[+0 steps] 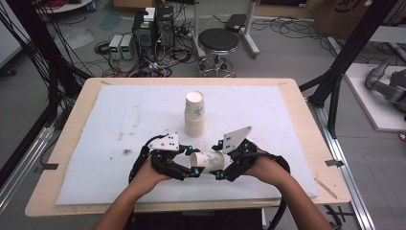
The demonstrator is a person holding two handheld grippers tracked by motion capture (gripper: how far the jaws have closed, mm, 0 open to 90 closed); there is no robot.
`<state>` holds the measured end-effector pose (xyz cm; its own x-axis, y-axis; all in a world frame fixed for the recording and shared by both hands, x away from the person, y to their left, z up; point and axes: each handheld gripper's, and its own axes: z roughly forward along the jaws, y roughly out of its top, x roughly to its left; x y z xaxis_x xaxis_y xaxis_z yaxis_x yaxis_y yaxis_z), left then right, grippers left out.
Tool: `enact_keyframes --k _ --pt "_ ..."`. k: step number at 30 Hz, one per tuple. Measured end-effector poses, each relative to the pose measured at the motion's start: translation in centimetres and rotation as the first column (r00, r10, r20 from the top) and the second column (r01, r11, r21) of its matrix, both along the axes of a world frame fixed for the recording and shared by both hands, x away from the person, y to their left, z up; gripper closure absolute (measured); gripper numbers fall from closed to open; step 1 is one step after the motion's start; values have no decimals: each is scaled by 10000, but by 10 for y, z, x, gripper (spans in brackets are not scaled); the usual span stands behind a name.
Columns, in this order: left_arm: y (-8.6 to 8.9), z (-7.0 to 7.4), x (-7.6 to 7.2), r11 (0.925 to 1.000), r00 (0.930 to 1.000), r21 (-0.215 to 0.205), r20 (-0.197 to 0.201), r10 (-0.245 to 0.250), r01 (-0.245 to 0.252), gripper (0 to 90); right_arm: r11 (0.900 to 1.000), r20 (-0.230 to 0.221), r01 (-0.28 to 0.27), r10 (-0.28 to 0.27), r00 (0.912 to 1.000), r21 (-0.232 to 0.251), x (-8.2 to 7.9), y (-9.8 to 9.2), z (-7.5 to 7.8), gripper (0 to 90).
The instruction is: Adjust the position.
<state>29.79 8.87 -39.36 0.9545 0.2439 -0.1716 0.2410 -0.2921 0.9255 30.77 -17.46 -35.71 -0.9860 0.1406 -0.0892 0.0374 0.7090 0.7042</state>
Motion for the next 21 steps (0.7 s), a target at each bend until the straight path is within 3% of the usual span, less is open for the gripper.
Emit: enact_keyframes --k 3,7,12,21 --pt "7 -1 1 9989 9995 -359 88 290 -287 357 9956 -53 228 -224 9997 907 0 -9 2 217" --pt "17 -3 2 9929 9976 -996 160 676 -657 358 9843 -33 585 -587 9983 1668 -2 -17 4 217" --pt "23 -6 2 9903 9966 -1152 195 802 -774 358 9509 -239 1259 -1242 9920 2828 -4 -28 -2 218" --pt "29 -9 0 9823 9959 -1695 289 859 -798 357 8892 -526 2255 -2232 9733 3980 -14 -39 -34 218"
